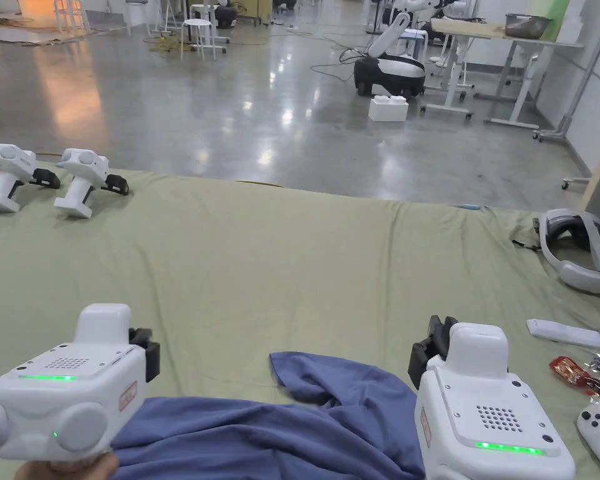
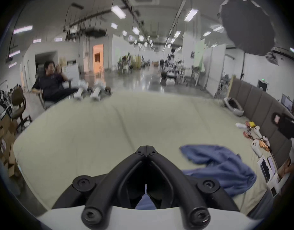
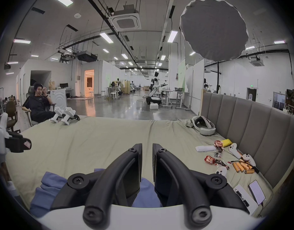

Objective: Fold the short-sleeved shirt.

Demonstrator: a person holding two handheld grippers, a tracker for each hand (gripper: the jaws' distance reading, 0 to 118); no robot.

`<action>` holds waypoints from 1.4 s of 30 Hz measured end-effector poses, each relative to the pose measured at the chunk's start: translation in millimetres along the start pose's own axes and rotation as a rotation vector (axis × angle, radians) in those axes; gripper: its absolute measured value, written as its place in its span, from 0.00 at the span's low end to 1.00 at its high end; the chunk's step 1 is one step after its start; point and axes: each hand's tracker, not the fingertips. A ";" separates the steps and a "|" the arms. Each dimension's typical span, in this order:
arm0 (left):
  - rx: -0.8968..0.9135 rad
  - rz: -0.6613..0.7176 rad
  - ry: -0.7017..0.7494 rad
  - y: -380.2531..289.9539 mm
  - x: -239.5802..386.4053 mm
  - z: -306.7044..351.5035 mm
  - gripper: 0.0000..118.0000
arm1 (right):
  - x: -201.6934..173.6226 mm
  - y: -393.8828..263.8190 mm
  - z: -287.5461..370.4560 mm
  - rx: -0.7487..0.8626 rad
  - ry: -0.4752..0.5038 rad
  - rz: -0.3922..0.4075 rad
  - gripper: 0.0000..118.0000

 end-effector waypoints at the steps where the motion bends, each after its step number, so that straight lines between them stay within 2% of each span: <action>1: -0.044 0.009 0.012 -3.0 -13.0 -9.0 0.01 | 0.5 -2.5 -1.0 -0.005 0.001 0.003 0.14; 3: -0.107 -0.001 0.072 -9.3 -33.2 -27.4 0.02 | 0.7 -7.1 -3.8 -0.021 0.000 0.011 0.13; 4: -0.147 -0.011 0.082 -12.1 -43.7 -37.8 0.09 | 1.0 -9.8 -5.0 -0.030 -0.001 0.017 0.14; 7: -0.262 0.024 0.061 -17.4 -64.7 -65.8 0.47 | 1.5 -16.3 -11.2 -0.065 -0.018 0.027 0.14; 9: -0.321 0.088 0.006 -20.9 -75.7 -82.6 0.57 | 4.2 -21.0 -15.1 -0.090 -0.022 0.012 0.14; 13: -0.427 0.123 0.008 -30.0 -79.6 -116.6 0.66 | 7.2 -28.2 -21.7 -0.132 -0.037 0.008 0.14; 15: -0.475 0.117 -0.004 -39.3 -78.3 -133.7 0.66 | 8.6 -31.2 -26.2 -0.158 -0.044 0.024 0.14; 18: -0.570 0.052 0.060 -58.6 -67.2 -152.2 0.66 | 13.8 -37.0 -31.8 -0.186 -0.040 0.026 0.14; 21: -0.502 0.001 0.115 -59.2 -51.5 -144.8 0.65 | 19.6 -43.5 -40.5 -0.234 -0.031 0.037 0.14; 22: -0.492 -0.007 0.118 -60.0 -47.3 -143.3 0.62 | 21.3 -45.6 -44.5 -0.249 -0.028 0.037 0.14; 24: -0.479 -0.045 0.105 -63.2 -37.7 -140.2 0.47 | 24.1 -48.2 -55.8 -0.310 -0.028 0.036 0.14; 25: -0.467 -0.077 0.107 -62.7 -30.9 -140.6 0.32 | 25.7 -48.8 -62.2 -0.338 -0.027 0.032 0.14; 28: -0.454 -0.141 0.087 -65.5 -21.8 -140.7 0.10 | 31.7 -47.7 -86.9 -0.421 -0.008 0.018 0.16; 29: -0.448 -0.135 0.084 -67.3 -21.0 -139.1 0.08 | 32.8 -46.2 -98.1 -0.457 0.008 0.029 0.20; 31: -0.430 -0.104 0.080 -65.2 -28.0 -135.4 0.07 | 33.0 -44.0 -122.5 -0.540 0.060 0.069 0.35; 34: -0.401 -0.005 0.060 -60.5 -36.9 -126.0 0.07 | 28.5 -46.1 -161.6 -0.658 0.143 0.101 0.64; 37: -0.370 0.000 0.070 -55.7 -38.1 -118.3 0.07 | 20.1 -58.8 -201.3 -0.756 0.254 0.100 0.68; 40: -0.350 -0.012 0.074 -51.4 -35.9 -110.4 0.07 | 6.5 -74.1 -233.2 -0.820 0.253 0.141 0.68; 42: -0.347 -0.015 0.071 -48.7 -32.4 -108.7 0.07 | -2.8 -86.0 -250.1 -0.846 0.218 0.218 0.69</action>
